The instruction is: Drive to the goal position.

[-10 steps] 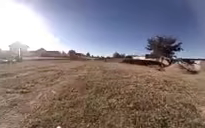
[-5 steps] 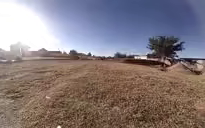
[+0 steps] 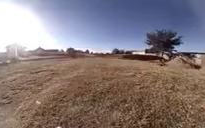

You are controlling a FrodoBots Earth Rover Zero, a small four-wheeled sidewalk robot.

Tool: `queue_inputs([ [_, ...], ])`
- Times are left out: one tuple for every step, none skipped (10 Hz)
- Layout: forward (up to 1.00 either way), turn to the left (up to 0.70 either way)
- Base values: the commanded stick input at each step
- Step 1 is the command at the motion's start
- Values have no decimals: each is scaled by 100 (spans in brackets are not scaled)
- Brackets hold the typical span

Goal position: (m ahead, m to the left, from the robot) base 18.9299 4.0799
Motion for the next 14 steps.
queue_inputs([
  [50,0],
  [50,0],
  [50,0],
  [50,0],
  [50,0],
  [50,0],
  [50,0],
  [50,0],
  [50,0],
  [50,0],
  [50,0],
  [50,0],
  [50,0],
  [50,0],
])
